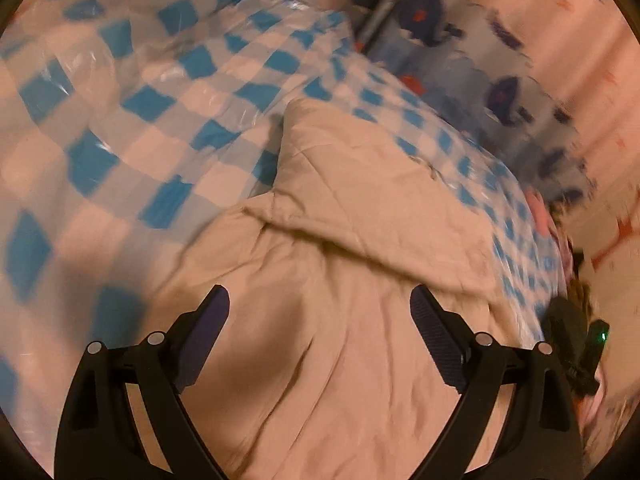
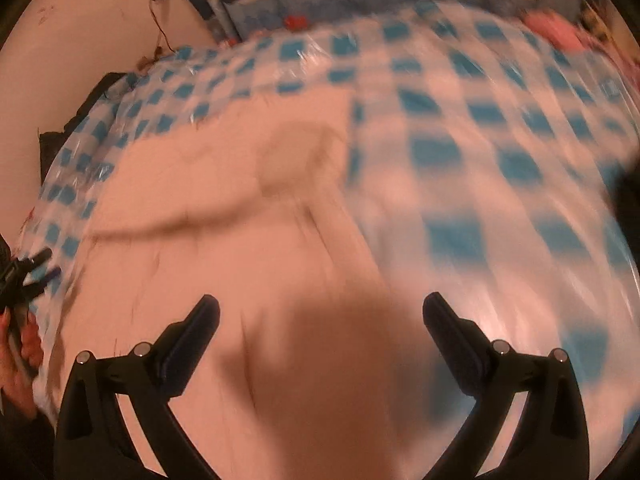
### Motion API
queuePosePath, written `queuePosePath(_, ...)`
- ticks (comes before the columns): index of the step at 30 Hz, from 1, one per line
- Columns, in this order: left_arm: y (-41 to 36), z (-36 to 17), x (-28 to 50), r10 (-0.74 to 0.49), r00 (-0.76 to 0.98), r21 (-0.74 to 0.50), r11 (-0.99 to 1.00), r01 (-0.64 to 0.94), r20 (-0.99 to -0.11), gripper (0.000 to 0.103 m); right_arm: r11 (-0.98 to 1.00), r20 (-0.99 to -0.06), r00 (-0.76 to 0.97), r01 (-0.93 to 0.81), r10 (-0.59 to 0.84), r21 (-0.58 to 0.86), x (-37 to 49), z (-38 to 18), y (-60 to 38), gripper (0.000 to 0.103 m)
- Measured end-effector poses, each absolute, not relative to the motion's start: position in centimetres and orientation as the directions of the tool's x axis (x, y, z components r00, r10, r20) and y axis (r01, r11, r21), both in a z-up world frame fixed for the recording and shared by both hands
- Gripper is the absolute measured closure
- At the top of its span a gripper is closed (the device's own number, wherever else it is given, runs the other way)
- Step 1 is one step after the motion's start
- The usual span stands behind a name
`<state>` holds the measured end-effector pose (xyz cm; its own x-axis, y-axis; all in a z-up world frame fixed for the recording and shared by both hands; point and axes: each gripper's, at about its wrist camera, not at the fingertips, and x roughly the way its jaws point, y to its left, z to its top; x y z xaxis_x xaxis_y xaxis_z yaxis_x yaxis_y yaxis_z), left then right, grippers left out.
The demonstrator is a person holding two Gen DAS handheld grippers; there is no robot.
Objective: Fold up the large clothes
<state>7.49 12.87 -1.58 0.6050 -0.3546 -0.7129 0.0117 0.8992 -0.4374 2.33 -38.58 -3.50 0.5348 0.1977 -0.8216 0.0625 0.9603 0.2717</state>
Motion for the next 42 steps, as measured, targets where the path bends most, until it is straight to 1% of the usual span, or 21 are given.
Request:
queuePosePath(3,15.2,-1.3,3.0,-0.340,0.585,-0.388,0.921,0.047,-0.737,0.014,0.915,-0.833,0.464,0.107,0.301,0.390,-2.6,-5.0,-41.0,0.006)
queuePosePath(6,18.6,-2.5,-1.0,-0.312,0.538,-0.377,0.926,-0.011,-0.783,0.014,0.838,-0.816,0.406,0.184,0.412,0.514,-6.0,-7.1,-42.5,0.006)
queuePosePath(8,20.8,-3.4,-3.3,-0.342,0.512,-0.429,0.902,-0.057,-0.788,0.014,0.796,-0.792,0.399,0.206,0.462,0.569,-7.3,-7.8,-42.7,0.006)
queuePosePath(11,22.6,-4.3,-5.7,-0.361,0.499,-0.469,0.877,-0.106,-0.788,0.014,0.721,-0.747,0.398,0.248,0.533,0.646,-9.2,-8.9,-42.5,0.005)
queuePosePath(16,23.7,-5.6,-8.1,-0.451,0.479,-0.575,0.805,-0.147,-0.753,0.014,0.635,-0.660,0.417,0.220,0.625,0.740,-11.6,-8.3,-41.3,0.005)
queuePosePath(19,23.5,-6.4,-9.1,-0.557,0.458,-0.677,0.721,-0.147,-0.693,0.014,0.635,-0.661,0.410,0.220,0.629,0.741,-13.2,-8.1,-40.6,0.005)
queuePosePath(21,23.4,-6.7,-9.9,-0.571,0.456,-0.696,0.698,-0.169,-0.683,0.014,0.628,-0.661,0.406,0.233,0.631,0.742,-14.1,-8.3,-40.6,0.005)
queuePosePath(23,23.1,-6.7,-10.6,-0.599,0.452,-0.719,0.677,-0.153,-0.661,0.014,0.604,-0.648,0.418,0.252,0.637,0.756,-14.8,-8.6,-40.8,0.005)
queuePosePath(25,22.9,-6.6,-10.9,-0.586,0.446,-0.703,0.694,-0.155,-0.677,0.014,0.582,-0.634,0.433,0.265,0.641,0.769,-15.6,-8.9,-41.2,0.005)
queuePosePath(31,23.3,-6.3,-11.6,-0.459,0.452,-0.568,0.811,-0.138,-0.765,0.014,0.580,-0.631,0.466,0.268,0.620,0.769,-16.7,-9.1,-41.4,0.005)
queuePosePath(33,24.0,-7.2,-11.6,-0.471,0.438,-0.576,0.805,-0.143,-0.766,0.014,0.570,-0.614,0.479,0.256,0.627,0.781,-16.6,-9.0,-41.3,0.005)
queuePosePath(36,24.3,-8.5,-11.2,-0.543,0.430,-0.640,0.759,-0.116,-0.722,0.014,0.562,-0.595,0.490,0.233,0.637,0.794,-16.5,-9.0,-41.5,0.005)
queuePosePath(38,23.9,-9.0,-10.9,-0.563,0.425,-0.652,0.753,-0.088,-0.709,0.012,0.577,-0.609,0.469,0.229,0.640,0.784,-16.1,-9.2,-41.5,0.005)
queuePosePath(42,22.5,-9.2,-10.0,-0.570,0.407,-0.633,0.774,-0.025,-0.713,0.010,0.613,-0.635,0.433,0.211,0.639,0.761,-15.7,-9.4,-41.0,0.005)
